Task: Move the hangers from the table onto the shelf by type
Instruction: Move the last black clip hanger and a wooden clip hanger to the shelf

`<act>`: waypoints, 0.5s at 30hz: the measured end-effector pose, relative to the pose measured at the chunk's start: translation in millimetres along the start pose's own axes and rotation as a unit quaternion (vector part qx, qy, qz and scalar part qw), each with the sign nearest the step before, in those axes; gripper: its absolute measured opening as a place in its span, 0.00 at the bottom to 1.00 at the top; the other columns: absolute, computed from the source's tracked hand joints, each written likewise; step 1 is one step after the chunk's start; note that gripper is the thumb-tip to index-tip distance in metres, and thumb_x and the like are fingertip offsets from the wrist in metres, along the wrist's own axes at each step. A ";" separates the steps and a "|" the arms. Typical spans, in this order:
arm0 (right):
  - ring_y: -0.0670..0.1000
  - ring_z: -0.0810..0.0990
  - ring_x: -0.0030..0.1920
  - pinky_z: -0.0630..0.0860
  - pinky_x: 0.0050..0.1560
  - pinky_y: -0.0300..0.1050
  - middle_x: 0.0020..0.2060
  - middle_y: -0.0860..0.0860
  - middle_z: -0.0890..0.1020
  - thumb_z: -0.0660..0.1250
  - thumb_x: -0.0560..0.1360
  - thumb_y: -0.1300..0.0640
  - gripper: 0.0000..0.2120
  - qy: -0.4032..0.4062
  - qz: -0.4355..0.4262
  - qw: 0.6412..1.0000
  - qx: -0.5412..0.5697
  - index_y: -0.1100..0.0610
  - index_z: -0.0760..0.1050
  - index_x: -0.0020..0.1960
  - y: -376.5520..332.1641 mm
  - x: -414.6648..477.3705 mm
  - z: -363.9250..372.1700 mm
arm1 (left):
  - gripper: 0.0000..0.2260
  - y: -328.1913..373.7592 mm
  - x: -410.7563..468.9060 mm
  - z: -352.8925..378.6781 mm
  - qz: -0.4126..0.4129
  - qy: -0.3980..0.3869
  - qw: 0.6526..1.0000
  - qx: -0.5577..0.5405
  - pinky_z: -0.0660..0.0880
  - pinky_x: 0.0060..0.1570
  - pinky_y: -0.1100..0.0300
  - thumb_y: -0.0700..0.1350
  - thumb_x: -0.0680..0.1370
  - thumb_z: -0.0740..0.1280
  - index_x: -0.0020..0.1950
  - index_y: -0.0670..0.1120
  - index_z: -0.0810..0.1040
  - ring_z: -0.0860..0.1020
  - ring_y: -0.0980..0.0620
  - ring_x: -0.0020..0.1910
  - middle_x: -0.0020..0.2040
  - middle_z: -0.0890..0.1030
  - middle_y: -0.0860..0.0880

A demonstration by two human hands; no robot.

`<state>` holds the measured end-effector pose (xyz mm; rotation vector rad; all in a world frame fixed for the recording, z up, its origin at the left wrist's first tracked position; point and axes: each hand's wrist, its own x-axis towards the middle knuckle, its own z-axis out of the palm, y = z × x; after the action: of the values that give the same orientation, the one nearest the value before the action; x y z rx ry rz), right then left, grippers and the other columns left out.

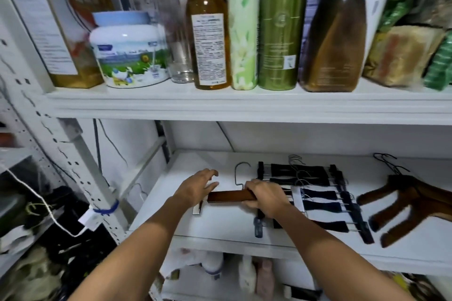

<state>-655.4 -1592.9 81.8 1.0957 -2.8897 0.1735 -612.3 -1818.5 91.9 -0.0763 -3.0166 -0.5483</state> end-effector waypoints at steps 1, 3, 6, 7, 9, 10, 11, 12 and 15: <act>0.54 0.79 0.53 0.75 0.50 0.47 0.55 0.52 0.78 0.64 0.76 0.43 0.19 0.001 0.001 1.000 0.005 0.53 0.72 0.61 -11.2 10.4 3.0 | 0.15 -13.1 0.8 -5.9 -0.002 -0.004 1.000 0.011 0.70 0.55 0.60 0.53 0.81 0.57 0.67 0.51 0.68 0.73 0.52 0.58 0.63 0.73 0.50; 0.54 0.79 0.53 0.74 0.52 0.48 0.55 0.52 0.78 0.64 0.75 0.43 0.19 -0.003 0.007 1.000 0.013 0.53 0.72 0.61 -31.9 30.3 9.6 | 0.16 -36.4 4.7 -16.9 -0.007 -0.010 1.000 0.029 0.70 0.56 0.60 0.53 0.81 0.56 0.68 0.51 0.67 0.73 0.52 0.60 0.64 0.72 0.50; 0.55 0.78 0.55 0.73 0.54 0.48 0.56 0.52 0.77 0.64 0.75 0.43 0.19 -0.015 0.014 0.999 0.026 0.53 0.72 0.62 -58.1 60.1 23.7 | 0.17 -66.6 15.4 -27.8 -0.004 -0.024 0.998 0.055 0.69 0.61 0.57 0.53 0.82 0.56 0.70 0.52 0.65 0.71 0.51 0.64 0.66 0.71 0.49; 0.55 0.78 0.55 0.72 0.55 0.48 0.56 0.52 0.77 0.64 0.75 0.43 0.19 -0.016 0.015 0.999 0.027 0.53 0.72 0.62 -63.8 67.4 28.5 | 0.17 -73.8 18.4 -28.4 -0.002 -0.030 0.997 0.064 0.69 0.62 0.56 0.53 0.82 0.56 0.70 0.52 0.65 0.70 0.51 0.65 0.67 0.71 0.50; 0.54 0.78 0.55 0.71 0.55 0.48 0.56 0.52 0.77 0.64 0.75 0.43 0.19 -0.019 0.021 0.999 0.030 0.52 0.72 0.62 -73.1 83.8 40.2 | 0.18 -87.9 24.2 -26.2 0.004 -0.041 0.996 0.083 0.69 0.63 0.55 0.54 0.81 0.56 0.71 0.52 0.65 0.70 0.50 0.66 0.68 0.71 0.50; 0.55 0.78 0.55 0.71 0.56 0.48 0.56 0.53 0.77 0.64 0.75 0.43 0.19 -0.021 0.025 0.999 0.029 0.53 0.72 0.62 -76.8 91.2 46.4 | 0.18 -93.9 26.4 -23.7 0.008 -0.047 0.994 0.094 0.69 0.64 0.55 0.54 0.81 0.56 0.71 0.52 0.65 0.70 0.50 0.66 0.68 0.71 0.50; 0.55 0.77 0.55 0.71 0.56 0.48 0.56 0.53 0.77 0.64 0.75 0.43 0.20 -0.022 0.028 0.999 0.026 0.53 0.72 0.62 -79.9 97.9 52.2 | 0.19 -99.6 28.0 -21.0 0.012 -0.053 0.993 0.106 0.68 0.64 0.55 0.54 0.81 0.56 0.71 0.52 0.65 0.70 0.49 0.66 0.69 0.71 0.49; 0.55 0.77 0.55 0.70 0.56 0.48 0.56 0.53 0.77 0.64 0.75 0.43 0.20 -0.023 0.031 0.999 0.021 0.53 0.72 0.62 -82.3 103.2 56.9 | 0.19 -103.8 29.0 -18.5 0.014 -0.058 0.991 0.117 0.67 0.65 0.56 0.54 0.81 0.56 0.72 0.52 0.65 0.70 0.49 0.66 0.69 0.70 0.49; 0.55 0.76 0.57 0.69 0.58 0.49 0.56 0.53 0.76 0.64 0.76 0.43 0.20 -0.023 0.051 0.998 0.027 0.54 0.73 0.62 -86.1 117.4 72.8 | 0.20 -117.6 31.4 -12.1 0.019 -0.059 0.989 0.134 0.63 0.67 0.57 0.54 0.81 0.57 0.72 0.52 0.64 0.68 0.49 0.68 0.71 0.69 0.50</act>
<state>-686.4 -1742.9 26.9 0.9735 -3.0009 0.2333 -650.2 -1931.6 64.7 -0.1554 -3.1639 -0.1356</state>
